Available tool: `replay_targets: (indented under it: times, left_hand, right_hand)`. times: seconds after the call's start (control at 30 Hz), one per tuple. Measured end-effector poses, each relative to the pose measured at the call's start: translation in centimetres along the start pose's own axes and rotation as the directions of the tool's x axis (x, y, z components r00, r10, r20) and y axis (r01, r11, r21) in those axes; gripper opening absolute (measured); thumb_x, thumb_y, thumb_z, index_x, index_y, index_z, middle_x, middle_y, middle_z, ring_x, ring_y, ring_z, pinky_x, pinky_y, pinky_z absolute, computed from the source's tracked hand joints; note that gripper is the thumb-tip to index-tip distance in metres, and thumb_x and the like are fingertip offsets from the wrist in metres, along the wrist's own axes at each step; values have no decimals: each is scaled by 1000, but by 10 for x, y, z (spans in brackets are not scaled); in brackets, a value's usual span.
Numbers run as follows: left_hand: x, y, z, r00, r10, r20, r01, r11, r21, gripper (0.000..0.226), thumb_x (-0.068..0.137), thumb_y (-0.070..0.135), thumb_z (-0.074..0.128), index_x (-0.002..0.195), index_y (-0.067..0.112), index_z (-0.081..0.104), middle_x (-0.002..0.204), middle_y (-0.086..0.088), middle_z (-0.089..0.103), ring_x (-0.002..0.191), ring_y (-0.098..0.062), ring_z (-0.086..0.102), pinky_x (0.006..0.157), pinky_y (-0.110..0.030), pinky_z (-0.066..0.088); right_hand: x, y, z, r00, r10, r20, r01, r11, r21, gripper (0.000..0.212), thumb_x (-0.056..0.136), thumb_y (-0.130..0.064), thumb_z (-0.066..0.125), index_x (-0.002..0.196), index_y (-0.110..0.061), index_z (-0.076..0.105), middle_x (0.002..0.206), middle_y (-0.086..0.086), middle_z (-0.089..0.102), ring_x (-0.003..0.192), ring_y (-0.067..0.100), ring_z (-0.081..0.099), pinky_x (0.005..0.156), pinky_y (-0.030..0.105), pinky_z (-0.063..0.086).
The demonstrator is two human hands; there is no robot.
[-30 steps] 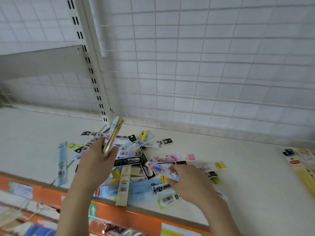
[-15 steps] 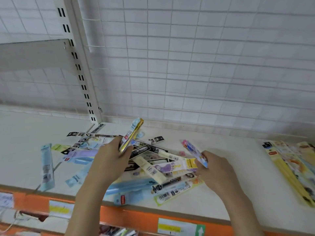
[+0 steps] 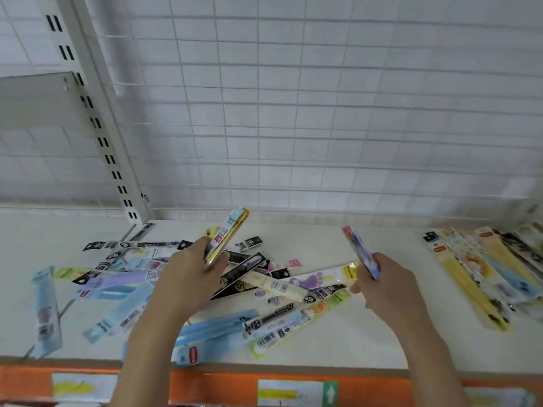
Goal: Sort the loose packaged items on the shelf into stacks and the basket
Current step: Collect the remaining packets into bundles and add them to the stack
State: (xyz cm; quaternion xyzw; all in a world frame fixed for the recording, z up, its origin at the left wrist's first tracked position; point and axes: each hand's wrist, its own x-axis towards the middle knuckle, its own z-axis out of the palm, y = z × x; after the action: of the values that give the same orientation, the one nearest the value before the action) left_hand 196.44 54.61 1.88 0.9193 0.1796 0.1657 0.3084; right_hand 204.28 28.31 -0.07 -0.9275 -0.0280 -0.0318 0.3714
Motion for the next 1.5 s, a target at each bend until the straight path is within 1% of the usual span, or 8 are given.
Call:
replay_targets:
  times: [0.27,0.47,0.63,0.8,1.0,1.13,1.37,1.5]
  left_hand:
    - [5,11,17,996,-10,83,4,997,72,24,90,32,56,75,18,45,62,2,49,56,-12,45,49,-24,31]
    - [4,6,34,969,-85,234,14,957,290,34,79,43,65,69,22,41,74,3,44,63,-13,42,54,-26,31]
    - [0,9,42,974,-119,193,42,932,361,5,86,17,55,90,16,52,87,1,48,81,-21,48,71,-28,42]
    - [-6,16,44,975,-177,131,114,913,392,7,80,10,52,77,16,50,77,0,52,73,-23,57,60,-28,44]
    - [-18,34,31,987,-135,-84,153,947,282,11,86,11,53,77,17,53,72,-1,45,57,-20,45,52,-28,34]
    - [-27,42,25,970,-119,-210,164,963,212,15,87,13,51,72,14,54,58,-2,51,52,-18,43,46,-25,28]
    - [-46,50,32,949,-137,-285,132,991,-36,14,85,7,49,84,6,64,64,-19,62,61,-37,54,52,-31,38]
    - [-56,58,30,936,-154,-316,114,983,-143,23,87,8,53,64,6,52,54,-20,49,51,-29,39,50,-31,29]
  right_hand:
    - [4,3,-20,997,-37,-64,41,997,60,24,87,-11,49,68,-12,35,58,5,41,53,20,40,49,30,30]
    - [13,12,-36,998,-44,-39,52,963,264,5,86,-9,57,82,-7,55,42,-16,55,36,2,50,48,23,39]
    - [16,19,-43,996,-18,-90,49,930,365,6,85,-6,56,85,-9,61,41,-20,54,35,1,46,46,20,36]
    - [20,27,-41,1000,-8,-18,14,931,364,6,83,-9,60,82,-15,62,39,-16,51,37,6,44,46,22,37]
    - [20,29,-44,986,-79,150,15,922,388,18,85,-12,59,78,-25,70,42,-9,41,35,2,38,38,10,31]
    - [20,29,-53,969,-117,220,22,920,392,15,83,-14,64,70,-8,59,45,-7,36,37,5,34,45,19,32]
    - [22,25,-61,971,-215,106,149,887,437,31,88,-14,59,65,-13,38,40,-8,36,39,8,34,51,27,32]
    - [26,19,-64,972,-233,25,191,848,495,29,86,-10,60,66,-14,40,52,0,40,50,16,39,55,29,33]
